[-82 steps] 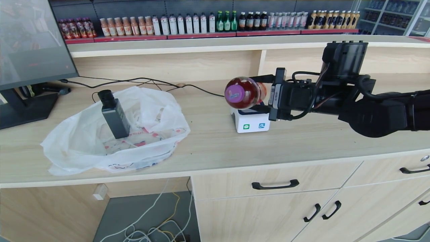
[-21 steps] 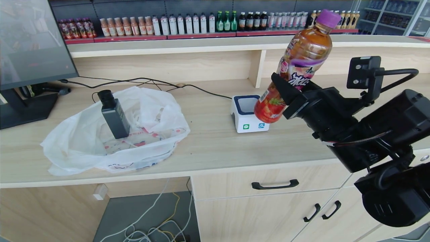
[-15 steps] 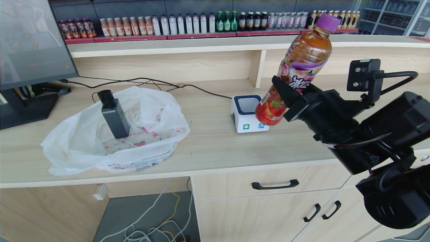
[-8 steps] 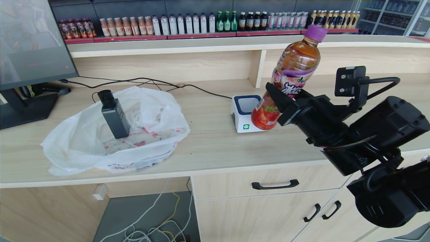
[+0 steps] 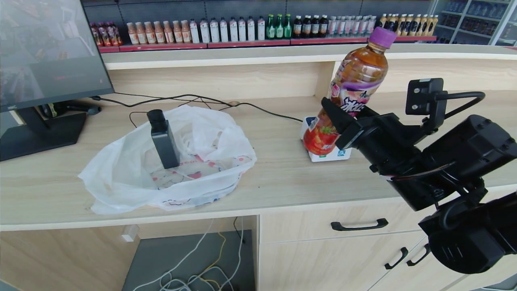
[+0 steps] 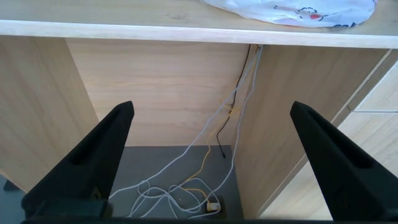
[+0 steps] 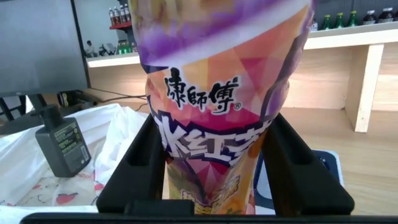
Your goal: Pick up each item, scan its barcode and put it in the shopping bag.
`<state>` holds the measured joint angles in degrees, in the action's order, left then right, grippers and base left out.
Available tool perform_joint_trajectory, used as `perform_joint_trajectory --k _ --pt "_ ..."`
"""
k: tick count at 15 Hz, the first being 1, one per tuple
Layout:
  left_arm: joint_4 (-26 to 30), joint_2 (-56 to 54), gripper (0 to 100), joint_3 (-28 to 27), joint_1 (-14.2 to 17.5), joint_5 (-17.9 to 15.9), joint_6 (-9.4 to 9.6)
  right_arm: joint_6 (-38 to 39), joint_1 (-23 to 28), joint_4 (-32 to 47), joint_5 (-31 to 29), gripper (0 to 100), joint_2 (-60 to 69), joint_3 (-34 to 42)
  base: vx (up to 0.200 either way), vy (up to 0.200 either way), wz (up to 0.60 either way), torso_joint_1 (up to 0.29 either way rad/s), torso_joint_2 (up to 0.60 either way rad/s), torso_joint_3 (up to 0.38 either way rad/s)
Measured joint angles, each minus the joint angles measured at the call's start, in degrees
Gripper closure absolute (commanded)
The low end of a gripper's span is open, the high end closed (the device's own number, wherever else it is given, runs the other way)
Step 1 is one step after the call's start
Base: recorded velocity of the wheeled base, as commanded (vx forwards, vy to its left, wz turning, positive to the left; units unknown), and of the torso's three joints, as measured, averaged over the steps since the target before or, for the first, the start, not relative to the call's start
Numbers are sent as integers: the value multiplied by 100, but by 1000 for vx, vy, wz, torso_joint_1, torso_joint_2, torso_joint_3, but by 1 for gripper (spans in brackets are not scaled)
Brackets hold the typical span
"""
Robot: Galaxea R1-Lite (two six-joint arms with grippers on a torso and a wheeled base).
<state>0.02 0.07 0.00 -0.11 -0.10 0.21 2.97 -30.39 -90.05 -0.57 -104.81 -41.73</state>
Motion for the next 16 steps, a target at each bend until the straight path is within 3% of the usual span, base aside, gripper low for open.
perform_joint_trajectory --k 9,16 --pt "-2 0 0 0 0 0 9 -29 -211 6 4 100 138 9 0 200 0 5 2 2" --pt "-2 0 0 0 0 0 23 -90 -464 -2 6 100 38 -50 0 0 0 0 0 0"
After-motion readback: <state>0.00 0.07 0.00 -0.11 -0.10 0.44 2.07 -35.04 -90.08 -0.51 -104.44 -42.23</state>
